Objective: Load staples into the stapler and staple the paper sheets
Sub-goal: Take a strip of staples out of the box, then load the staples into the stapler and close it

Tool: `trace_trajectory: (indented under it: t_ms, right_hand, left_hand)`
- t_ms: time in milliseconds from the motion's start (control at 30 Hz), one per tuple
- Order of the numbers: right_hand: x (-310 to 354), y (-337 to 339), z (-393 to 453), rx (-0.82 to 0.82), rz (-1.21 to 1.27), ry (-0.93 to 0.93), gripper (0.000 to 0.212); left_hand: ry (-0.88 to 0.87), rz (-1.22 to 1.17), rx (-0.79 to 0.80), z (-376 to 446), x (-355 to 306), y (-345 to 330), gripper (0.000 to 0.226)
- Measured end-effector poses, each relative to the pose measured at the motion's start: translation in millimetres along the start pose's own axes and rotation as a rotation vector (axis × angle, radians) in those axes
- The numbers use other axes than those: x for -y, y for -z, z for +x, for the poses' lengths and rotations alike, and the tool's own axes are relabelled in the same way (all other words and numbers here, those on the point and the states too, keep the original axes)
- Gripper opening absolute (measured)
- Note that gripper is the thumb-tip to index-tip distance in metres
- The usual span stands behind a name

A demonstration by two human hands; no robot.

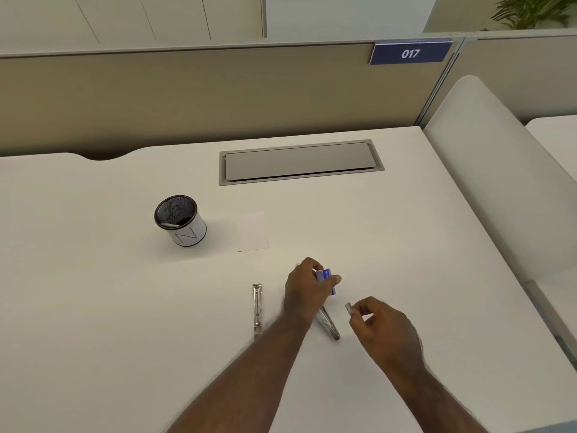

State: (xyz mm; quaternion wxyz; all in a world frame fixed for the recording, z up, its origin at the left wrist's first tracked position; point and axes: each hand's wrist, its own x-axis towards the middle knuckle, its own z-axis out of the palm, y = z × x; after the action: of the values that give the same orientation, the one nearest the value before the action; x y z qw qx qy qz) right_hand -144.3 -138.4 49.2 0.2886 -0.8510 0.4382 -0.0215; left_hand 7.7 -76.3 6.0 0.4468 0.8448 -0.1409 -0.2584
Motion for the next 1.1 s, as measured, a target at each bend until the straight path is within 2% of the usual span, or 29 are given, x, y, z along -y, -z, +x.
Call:
trace_trajectory:
  t_ms: [100,300,600,667,800,867,933,1100]
  right_hand:
    - [-8.7,2.8,0.9,0.003,0.015,-0.038,0.011]
    - [-25.8,1.7,8.5,0.002,0.009,-0.098,0.011]
    - [-41.0,1.1,15.8,0.020,-0.002,-0.113,0.014]
    - [-38.0,1.1,16.0,0.016,0.008,-0.113,0.015]
    - [-25.5,0.5,14.3,0.005,0.025,-0.098,0.012]
    - [-15.3,-2.5,11.7,0.019,0.035,-0.071,0.011]
    - [-3.0,-7.7,8.1,0.036,0.034,-0.043,0.009]
    - [32.6,-35.2,-3.6,0.095,0.068,0.061,0.011]
  left_hand:
    - [-0.076,0.192,0.030,4.6,-8.5,-23.3,0.037]
    - [-0.105,0.374,0.084,11.1,-24.0,-60.5,0.040]
    - [-0.081,0.410,0.106,15.1,-29.3,-74.4,0.050]
    - [-0.143,0.409,0.025,13.2,-28.1,-65.8,0.045]
    - [-0.422,0.378,-0.175,5.2,-15.8,-25.0,0.030]
    - [-0.515,0.363,-0.252,-1.5,-2.7,2.9,0.030]
    - [-0.502,0.409,-0.289,-8.5,13.3,31.3,0.037]
    - [-0.311,0.540,-0.280,-23.4,65.0,94.4,0.057]
